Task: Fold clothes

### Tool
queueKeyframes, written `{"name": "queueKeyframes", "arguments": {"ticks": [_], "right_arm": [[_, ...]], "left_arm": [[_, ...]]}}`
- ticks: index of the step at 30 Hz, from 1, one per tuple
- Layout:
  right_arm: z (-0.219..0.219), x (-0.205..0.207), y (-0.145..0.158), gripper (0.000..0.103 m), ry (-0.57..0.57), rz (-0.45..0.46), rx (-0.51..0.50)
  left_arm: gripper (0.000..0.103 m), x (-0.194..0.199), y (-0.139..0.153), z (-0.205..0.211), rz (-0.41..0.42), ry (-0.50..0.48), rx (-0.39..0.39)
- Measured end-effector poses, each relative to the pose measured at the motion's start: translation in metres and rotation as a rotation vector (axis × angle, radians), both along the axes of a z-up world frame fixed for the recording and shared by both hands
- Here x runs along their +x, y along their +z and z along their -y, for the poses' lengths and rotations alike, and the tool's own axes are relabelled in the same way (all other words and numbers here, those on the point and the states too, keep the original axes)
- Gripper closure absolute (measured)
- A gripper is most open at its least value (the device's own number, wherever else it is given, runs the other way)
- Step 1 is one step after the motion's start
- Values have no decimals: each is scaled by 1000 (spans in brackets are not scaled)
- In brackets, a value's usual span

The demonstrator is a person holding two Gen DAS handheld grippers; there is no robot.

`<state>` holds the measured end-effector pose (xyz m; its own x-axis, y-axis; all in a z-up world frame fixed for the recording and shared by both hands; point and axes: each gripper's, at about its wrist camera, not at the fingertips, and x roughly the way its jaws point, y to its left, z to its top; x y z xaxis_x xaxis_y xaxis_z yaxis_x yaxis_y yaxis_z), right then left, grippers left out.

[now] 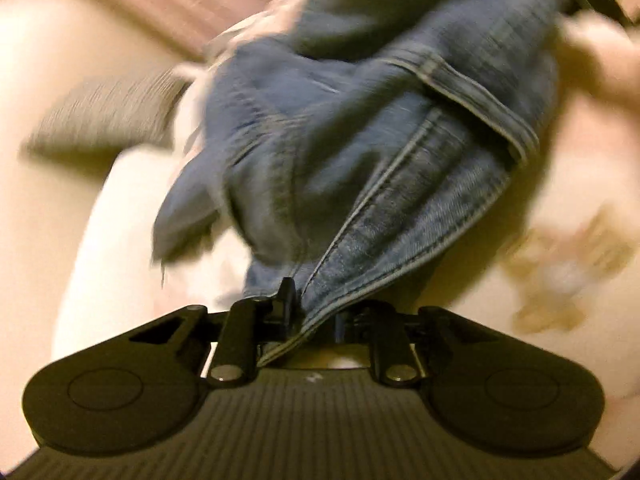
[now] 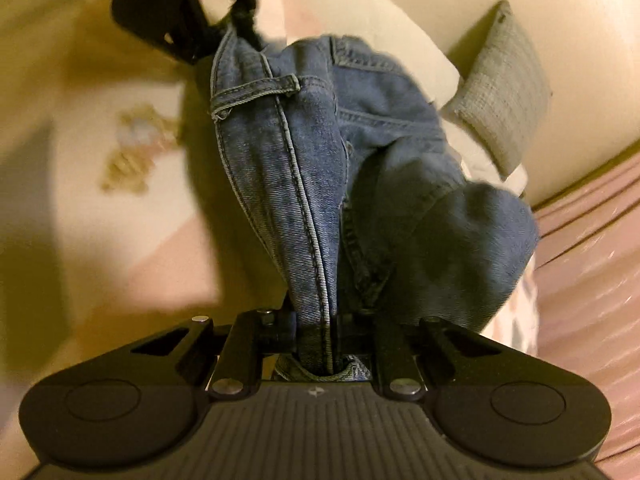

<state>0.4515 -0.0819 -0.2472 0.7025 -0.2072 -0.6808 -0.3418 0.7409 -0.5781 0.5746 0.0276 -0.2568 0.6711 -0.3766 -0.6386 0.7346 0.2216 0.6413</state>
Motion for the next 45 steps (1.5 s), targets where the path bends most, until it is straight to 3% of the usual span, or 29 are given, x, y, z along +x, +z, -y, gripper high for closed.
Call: {"name": "queueKeyframes", "arguments": {"ticks": [6,10,13,16,20,23,27,31,33,35,37,40,41,43,45], "right_arm": [[-3,-59,63,88,-1,-83,257],[-11,-106,98,88,11,-120,426],[-16,-141,124,88,12,-114,534],[-12,-179,160,88,18,-76,641],[-6,-245,225,89,57,40,818],[19,-290,276,88,60,165,988],[78,-368,330,88,-11,372,1164],[152,-481,362,88,-136,597,1274],[186,-546,367,88,-254,711,1304],[221,-610,359,88,-450,787,1333],[251,-672,332,88,-724,819,1350],[288,-753,257,80,-1288,775,1343],[299,-776,227,66,-1466,740,1323],[311,-817,169,63,-1825,654,1229],[304,-844,131,63,-1980,624,1169]], "left_arm": [[95,-58,64,-37,-161,215,-200],[95,-97,95,-70,-222,389,-352],[95,-131,123,-81,-229,475,-460],[94,-173,164,-96,-153,470,-541],[94,-239,248,-89,5,385,-628],[94,-293,323,-52,146,231,-650],[94,-379,407,38,309,-54,-656],[94,-477,452,151,335,-347,-679],[94,-527,456,215,247,-474,-671],[94,-574,446,282,119,-565,-617],[88,-620,422,338,-37,-642,-510],[82,-677,361,373,-311,-749,-354],[81,-686,338,375,-383,-765,-317],[80,-693,295,373,-499,-726,-259],[79,-672,252,367,-596,-607,-220]]}}
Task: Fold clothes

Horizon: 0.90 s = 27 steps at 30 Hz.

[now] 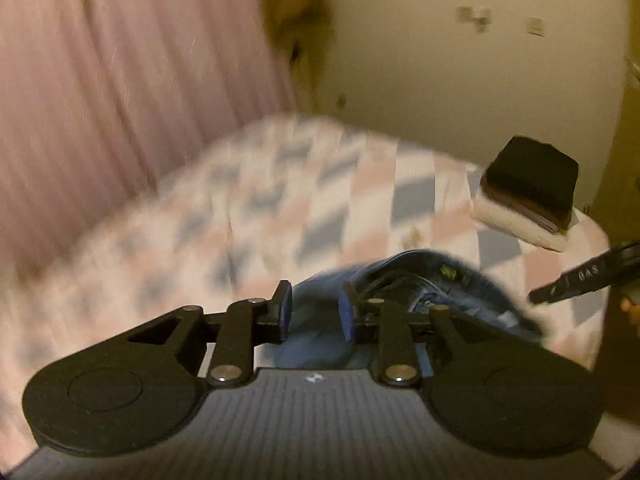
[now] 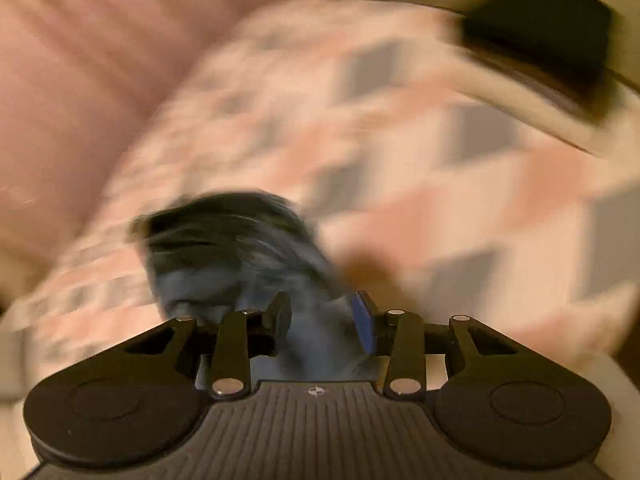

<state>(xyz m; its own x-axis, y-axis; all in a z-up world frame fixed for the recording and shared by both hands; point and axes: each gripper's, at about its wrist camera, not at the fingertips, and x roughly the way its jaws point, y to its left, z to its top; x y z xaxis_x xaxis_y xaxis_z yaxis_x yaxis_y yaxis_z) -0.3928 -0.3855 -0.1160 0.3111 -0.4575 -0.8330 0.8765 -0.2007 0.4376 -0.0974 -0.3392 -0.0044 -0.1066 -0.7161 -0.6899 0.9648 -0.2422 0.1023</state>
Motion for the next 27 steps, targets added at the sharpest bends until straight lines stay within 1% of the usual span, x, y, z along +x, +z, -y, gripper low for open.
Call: {"name": "queueKeyframes", "arguments": {"ticks": [1,2,4,6,8,9,10,12,14,16,18,20,22,23,24,26,27], "right_arm": [[-7,-11,-12,62,-31,-14,25],[-20,-23,-23,61,-55,-7,46],[-40,-34,-36,61,-53,14,73],[-58,-40,-46,61,-3,-19,110],[-64,-26,-53,61,93,-90,120],[-66,-19,-55,61,147,-128,120],[-63,0,-58,61,209,-162,119],[-58,36,-64,59,333,-229,116],[-61,68,-64,57,440,-284,95],[-62,106,-66,57,530,-317,52],[-67,147,-68,56,639,-373,-10],[-79,194,-74,57,798,-467,-97],[-97,242,-88,54,979,-599,-211],[-107,265,-95,50,1069,-671,-274],[-117,283,-103,44,1145,-735,-342],[-138,317,-121,37,1292,-855,-479],[-148,332,-131,35,1361,-910,-545]], "left_arm": [[79,16,-22,-6,-24,55,43],[79,34,-45,-14,-42,113,85],[80,61,-78,-46,-50,239,166],[80,104,-111,-71,-33,369,252],[81,131,-133,-110,13,475,313],[81,143,-144,-126,38,505,333],[80,148,-154,-136,72,518,344],[80,153,-177,-154,156,507,353],[77,158,-191,-165,232,470,342],[73,164,-203,-172,307,427,333],[72,176,-223,-182,408,381,321],[72,187,-242,-185,528,319,310],[72,203,-263,-188,659,243,300],[72,213,-276,-190,733,199,300],[71,222,-289,-194,807,154,302],[69,241,-316,-201,937,61,315],[69,249,-330,-204,988,11,322]]}}
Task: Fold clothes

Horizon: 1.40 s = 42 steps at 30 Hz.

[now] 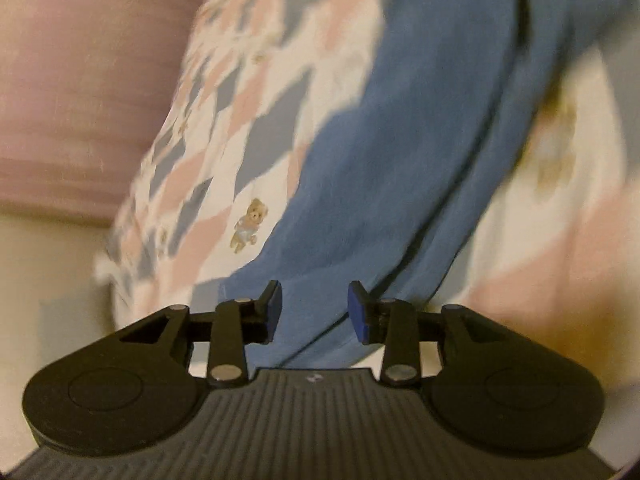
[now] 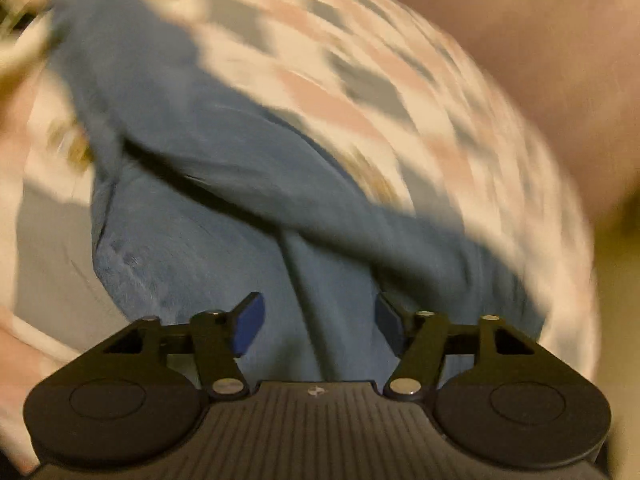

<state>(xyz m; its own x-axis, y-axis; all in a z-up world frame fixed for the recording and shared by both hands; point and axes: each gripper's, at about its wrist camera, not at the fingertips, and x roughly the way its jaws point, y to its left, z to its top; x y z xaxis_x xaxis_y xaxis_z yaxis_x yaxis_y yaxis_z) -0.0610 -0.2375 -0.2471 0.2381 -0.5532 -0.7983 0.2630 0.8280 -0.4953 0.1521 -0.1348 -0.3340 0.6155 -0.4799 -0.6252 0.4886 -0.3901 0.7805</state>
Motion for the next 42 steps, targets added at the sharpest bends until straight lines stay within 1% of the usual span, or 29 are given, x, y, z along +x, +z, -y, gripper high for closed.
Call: {"name": "queueKeyframes", "arguments": {"ticks": [2,5,8,10,11,12,13,14,15,16,18,20,21,22,23,24,25,26,27,28,29,30,32,33,34,36,38,40,42], "right_arm": [[-15,23,-22,31,131,-67,-83],[-28,46,-54,28,296,-165,-193],[-29,55,-79,27,431,-240,-296],[-26,58,-90,29,505,-283,-326],[-23,60,-95,39,533,-303,-324],[-19,62,-96,69,549,-325,-295],[-14,65,-96,89,558,-341,-255],[-6,68,-90,94,547,-334,-188],[2,71,-81,95,528,-311,-136],[10,75,-71,95,511,-287,-93],[31,82,-45,95,471,-228,-67],[66,98,-12,95,370,-132,-60],[87,107,1,95,311,-82,-78],[112,120,11,95,223,-33,-105],[136,132,21,86,134,17,-132],[161,143,31,55,39,66,-155],[186,153,36,37,-81,116,-168],[208,159,42,24,-189,151,-166],[224,161,48,30,-261,176,-121],[235,158,55,30,-318,223,-51],[241,147,63,29,-370,301,33],[243,132,69,26,-420,380,121],[242,94,68,26,-536,502,310],[239,71,63,26,-611,549,405],[233,47,53,26,-693,583,491],[213,-5,26,26,-876,613,635],[188,-51,5,26,-1029,607,727],[159,-94,-9,26,-1166,597,794],[135,-129,-16,26,-1272,595,823]], "left_arm": [[69,15,-23,-8,65,-90,60],[67,33,-48,-14,111,-170,121],[66,48,-66,-20,150,-252,177],[65,54,-72,-24,166,-309,196],[65,58,-75,-25,169,-328,202],[66,61,-77,-25,173,-348,208],[75,64,-76,-24,163,-348,209],[87,68,-73,-20,140,-331,206],[99,72,-65,-15,107,-308,196],[99,76,-54,-8,65,-279,178],[99,84,-25,8,-12,-233,115],[99,97,7,30,-56,-193,33],[98,107,23,46,-71,-162,-15],[98,119,37,66,-84,-121,-65],[96,133,51,89,-95,-67,-124],[90,147,63,113,-103,-8,-190],[83,160,75,136,-111,55,-252],[80,173,85,158,-122,130,-297],[77,186,95,177,-136,211,-324],[77,198,104,187,-175,284,-349],[77,208,114,190,-231,348,-374],[75,219,123,188,-316,421,-392],[71,239,138,170,-543,587,-415],[71,246,139,153,-653,669,-422],[71,249,135,132,-743,753,-419],[71,249,118,87,-906,929,-400],[71,243,97,38,-1032,1097,-391],[71,236,75,-6,-1156,1269,-404],[72,237,58,-36,-1260,1419,-468]]}}
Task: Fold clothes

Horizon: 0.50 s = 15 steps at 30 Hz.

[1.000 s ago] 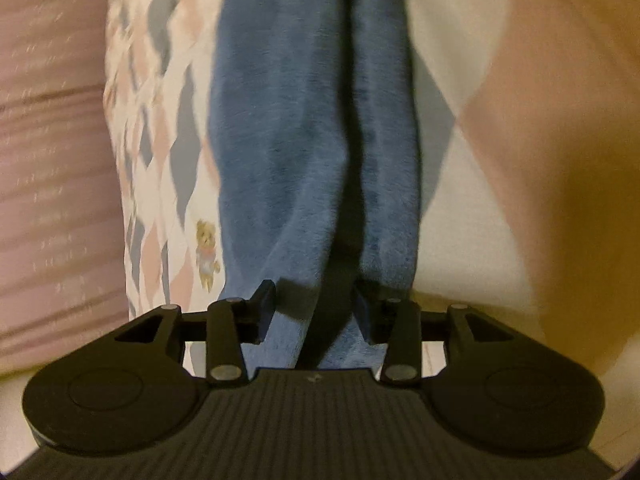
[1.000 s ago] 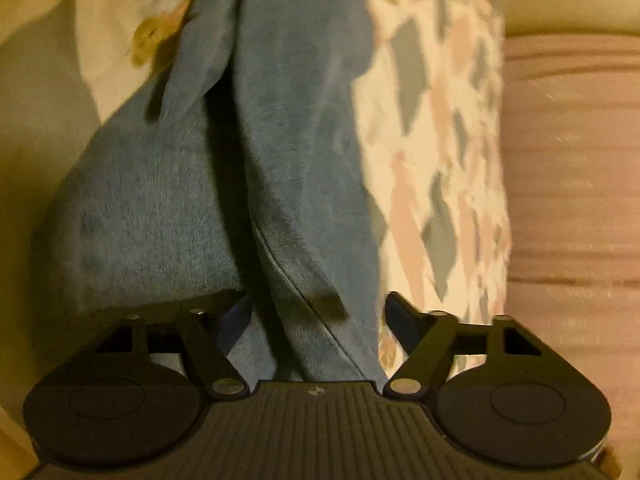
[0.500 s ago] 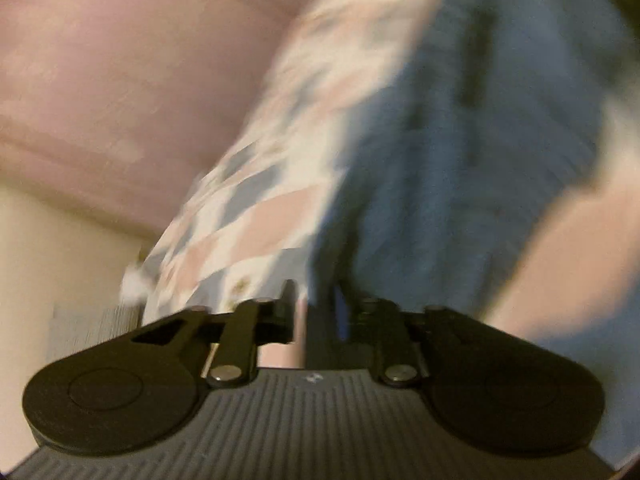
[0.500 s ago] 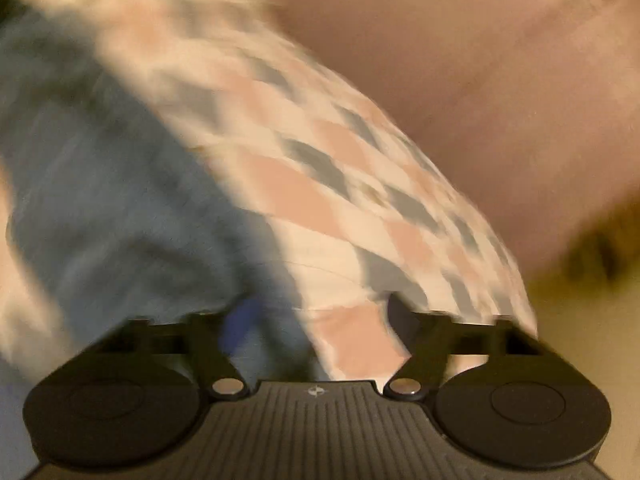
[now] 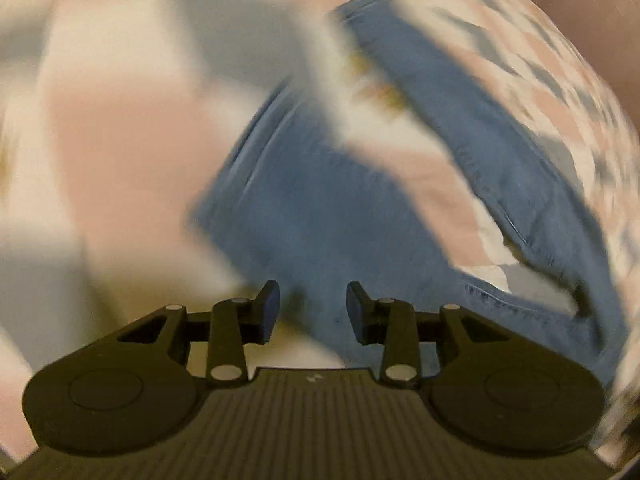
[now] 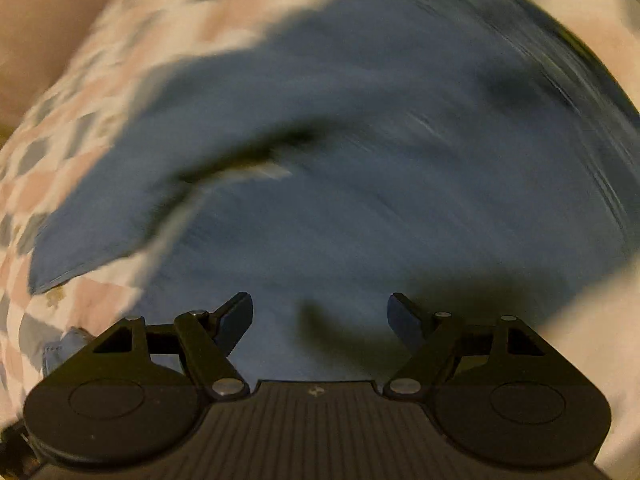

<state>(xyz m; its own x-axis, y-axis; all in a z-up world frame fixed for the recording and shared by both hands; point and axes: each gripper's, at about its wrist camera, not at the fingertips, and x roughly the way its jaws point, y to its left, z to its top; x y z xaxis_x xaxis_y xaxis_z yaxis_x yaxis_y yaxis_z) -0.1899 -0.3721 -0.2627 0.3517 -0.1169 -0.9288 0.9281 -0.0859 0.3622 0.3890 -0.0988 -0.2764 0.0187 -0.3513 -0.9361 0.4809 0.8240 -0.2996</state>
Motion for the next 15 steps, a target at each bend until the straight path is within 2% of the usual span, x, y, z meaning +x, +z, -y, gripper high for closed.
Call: {"name": "queueKeyframes", "arguments": {"ticks": [1,4,5,6,8,11,12,13,15], "right_arm": [[-9,-13,2,26,-27,-1,9],[-27,-45,6,26,-92,7,3],[-33,-54,9,26,-114,11,-5],[-38,-63,11,26,-135,13,-12],[-49,-79,14,26,-179,21,-21],[-61,-97,15,26,-236,25,-35],[-63,-102,13,26,-249,23,-40],[-66,-108,12,27,-262,21,-47],[-67,-125,11,30,-295,14,-67]], "left_arm": [[72,1,-7,-12,-29,74,-28],[70,7,-21,-28,-49,249,-126],[67,9,-27,-29,-56,283,-143],[60,9,-35,-29,-59,306,-135],[60,5,-52,-28,-56,334,-100],[62,-5,-60,-29,-46,375,-123],[75,-7,-59,-27,-39,379,-121],[96,-10,-56,-24,-28,368,-107],[97,-14,-38,-19,29,305,-101]]}}
